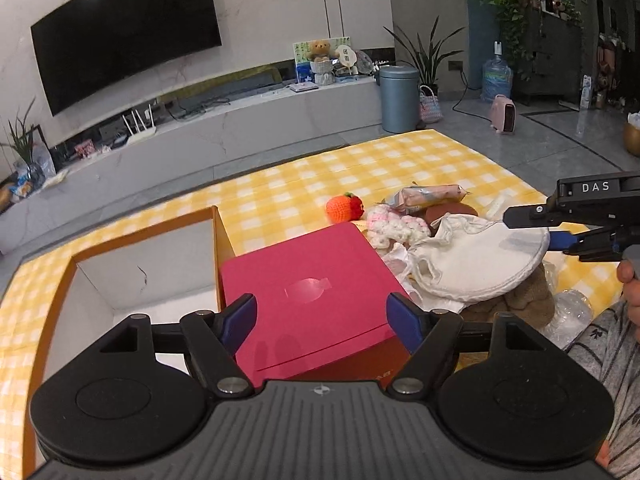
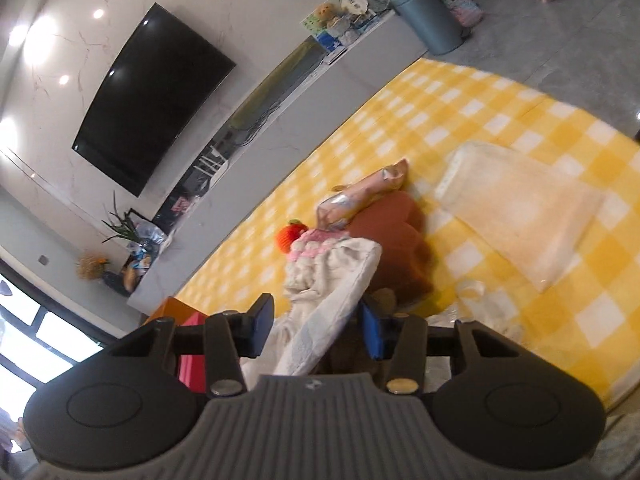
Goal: Organize soft objects
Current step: 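Grasp the white towel with the right gripper and lift it, then grasp the brown fluffy towel with the left gripper while the right gripper holds the white towel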
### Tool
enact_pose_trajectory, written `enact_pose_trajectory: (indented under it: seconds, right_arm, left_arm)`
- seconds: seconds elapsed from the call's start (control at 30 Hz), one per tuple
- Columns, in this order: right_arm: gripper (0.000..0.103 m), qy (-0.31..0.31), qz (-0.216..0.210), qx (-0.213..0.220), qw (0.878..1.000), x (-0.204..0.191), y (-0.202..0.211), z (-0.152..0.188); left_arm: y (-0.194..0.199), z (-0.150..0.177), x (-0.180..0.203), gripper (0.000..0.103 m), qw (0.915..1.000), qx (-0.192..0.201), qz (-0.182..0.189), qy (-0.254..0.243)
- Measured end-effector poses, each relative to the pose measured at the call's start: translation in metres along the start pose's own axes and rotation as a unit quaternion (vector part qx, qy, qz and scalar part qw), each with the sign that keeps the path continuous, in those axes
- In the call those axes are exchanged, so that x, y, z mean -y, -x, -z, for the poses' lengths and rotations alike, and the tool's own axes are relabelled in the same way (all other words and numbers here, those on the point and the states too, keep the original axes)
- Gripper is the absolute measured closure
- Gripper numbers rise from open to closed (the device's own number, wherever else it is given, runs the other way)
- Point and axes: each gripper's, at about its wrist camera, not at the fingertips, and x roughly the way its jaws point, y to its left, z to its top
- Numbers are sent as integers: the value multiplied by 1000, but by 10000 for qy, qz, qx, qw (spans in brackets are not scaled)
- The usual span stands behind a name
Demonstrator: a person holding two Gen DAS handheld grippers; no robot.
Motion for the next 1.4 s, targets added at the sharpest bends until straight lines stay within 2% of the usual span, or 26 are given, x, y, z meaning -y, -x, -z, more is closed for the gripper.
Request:
enact_pose_trajectory:
  seconds: [0.13,0.23,0.3,0.37,0.4,0.43,0.47,0.8,0.9,0.97,1.03,1.1,1.2,1.3,1.4]
  right_arm:
    - [56,-1,-194,-130,9997,-4,-7,0]
    - [56,115,-350,-247,9990,-14,-14,0]
    - [56,208,-288,-308,9989,-21,-21,1]
    - [67,222,-183,-363,9989,-24,-30,2]
    - [85,206,-177,-389,9989,-24,-34,2]
    - [95,199,-224,-402,9987,-24,-36,4]
    - [95,204,-273,-365,9988,-23,-35,6]
    - [97,119,-664,655,9956,-4,4,17]
    - [97,288,-808,1057,9907,-7,17,16]
    - [97,655,-850,1572,9817,-15,32,19]
    - [97,1084,-737,2124,9683,-23,46,24]
    - [97,1179,-707,2497,9585,-23,55,27]
    - [97,954,-825,2672,9554,-13,61,26]
    - [97,853,-694,2867,9517,-7,64,26]
    - [97,850,-693,3149,9428,-5,70,29]
  left_arm:
    - [-3,1,0,16,9999,-77,122,52]
    - [-4,4,6,16,10000,-77,55,-27]
    - [-4,6,11,16,9999,-62,-9,-105]
    - [-3,8,16,16,9998,-41,-74,-205]
    - [-3,9,19,16,9996,-30,-105,-263]
    - [-3,9,21,16,9994,-18,-127,-317]
    - [-3,9,23,16,9993,-9,-146,-354]
    - [-6,9,43,16,9989,-102,-87,-457]
    - [-5,9,52,16,9986,-195,2,-482]
    - [-5,7,57,16,9986,-282,75,-430]
    - [-4,5,61,15,9986,-362,221,-327]
    - [-3,3,67,13,9978,-372,451,-306]
    - [-7,-6,81,13,9926,-509,1005,-461]
    - [-22,-14,92,13,9897,-809,1153,-267]
    - [-41,-20,100,13,9849,-1158,1285,65]
